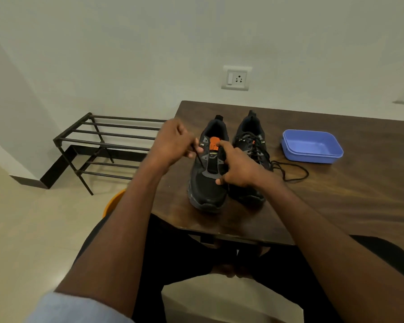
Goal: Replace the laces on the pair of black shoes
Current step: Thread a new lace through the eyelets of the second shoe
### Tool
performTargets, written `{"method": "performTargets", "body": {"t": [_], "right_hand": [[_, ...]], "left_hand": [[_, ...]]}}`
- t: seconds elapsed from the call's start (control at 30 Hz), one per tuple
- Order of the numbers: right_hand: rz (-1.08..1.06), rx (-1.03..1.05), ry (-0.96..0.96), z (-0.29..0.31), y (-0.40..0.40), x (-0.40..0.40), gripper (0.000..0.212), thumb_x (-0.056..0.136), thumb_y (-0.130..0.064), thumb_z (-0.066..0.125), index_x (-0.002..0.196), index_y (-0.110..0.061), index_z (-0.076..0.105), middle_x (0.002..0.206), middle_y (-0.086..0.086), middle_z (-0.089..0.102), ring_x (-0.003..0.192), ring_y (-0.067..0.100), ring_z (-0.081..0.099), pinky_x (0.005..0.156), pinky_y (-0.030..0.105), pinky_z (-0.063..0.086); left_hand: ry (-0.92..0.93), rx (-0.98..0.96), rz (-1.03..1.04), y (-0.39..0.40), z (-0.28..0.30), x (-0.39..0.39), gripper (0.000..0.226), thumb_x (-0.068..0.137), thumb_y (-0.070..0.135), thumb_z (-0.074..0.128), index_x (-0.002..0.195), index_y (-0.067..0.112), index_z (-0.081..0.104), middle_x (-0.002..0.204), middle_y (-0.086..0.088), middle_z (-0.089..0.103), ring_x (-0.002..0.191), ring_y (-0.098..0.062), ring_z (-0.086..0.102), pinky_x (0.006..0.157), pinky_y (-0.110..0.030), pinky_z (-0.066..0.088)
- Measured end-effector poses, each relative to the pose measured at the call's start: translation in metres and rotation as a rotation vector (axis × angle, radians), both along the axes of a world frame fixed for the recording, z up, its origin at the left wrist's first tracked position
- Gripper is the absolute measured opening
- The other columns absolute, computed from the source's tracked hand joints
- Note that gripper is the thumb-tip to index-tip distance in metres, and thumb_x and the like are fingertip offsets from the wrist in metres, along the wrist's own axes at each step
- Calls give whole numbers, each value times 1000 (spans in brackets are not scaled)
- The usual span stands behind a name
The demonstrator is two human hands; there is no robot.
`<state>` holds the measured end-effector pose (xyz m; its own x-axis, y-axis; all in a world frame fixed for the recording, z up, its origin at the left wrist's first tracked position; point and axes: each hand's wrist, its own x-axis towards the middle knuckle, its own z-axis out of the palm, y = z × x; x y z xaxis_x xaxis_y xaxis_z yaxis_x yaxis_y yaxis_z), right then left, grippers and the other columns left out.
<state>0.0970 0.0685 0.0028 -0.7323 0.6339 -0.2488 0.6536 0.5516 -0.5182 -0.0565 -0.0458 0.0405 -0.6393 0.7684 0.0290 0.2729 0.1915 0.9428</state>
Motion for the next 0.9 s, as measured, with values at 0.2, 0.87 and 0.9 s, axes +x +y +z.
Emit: {"method": "performTargets", "body": {"t": [0.2, 0.87, 0.9], "right_hand": [[-14, 41, 3, -4, -2, -5, 112, 77, -24, 90, 155, -41, 12, 144, 13, 44, 129, 38, 53, 106, 53, 50], [64, 118, -54, -5, 18, 3, 49, 91, -20, 75, 133, -35, 55, 123, 3, 64, 101, 21, 63, 86, 37, 57], [65, 108, -53, -4, 19, 3, 46, 91, -21, 76, 130, -35, 56, 121, 3, 64, 98, 20, 63, 84, 36, 57]], "left_hand": [[333, -318, -121, 13, -22, 9, 11, 100, 27, 66, 100, 18, 59, 91, 1, 67, 81, -13, 65, 68, -27, 51], [-194, 25, -40, 17, -5, 12, 20, 109, 15, 49, 94, 7, 59, 88, -9, 73, 85, -25, 76, 73, -37, 64], [-247, 33, -50, 16, -2, 13, 20, 110, 14, 44, 95, 8, 56, 85, -10, 69, 82, -26, 75, 71, -36, 63]]}}
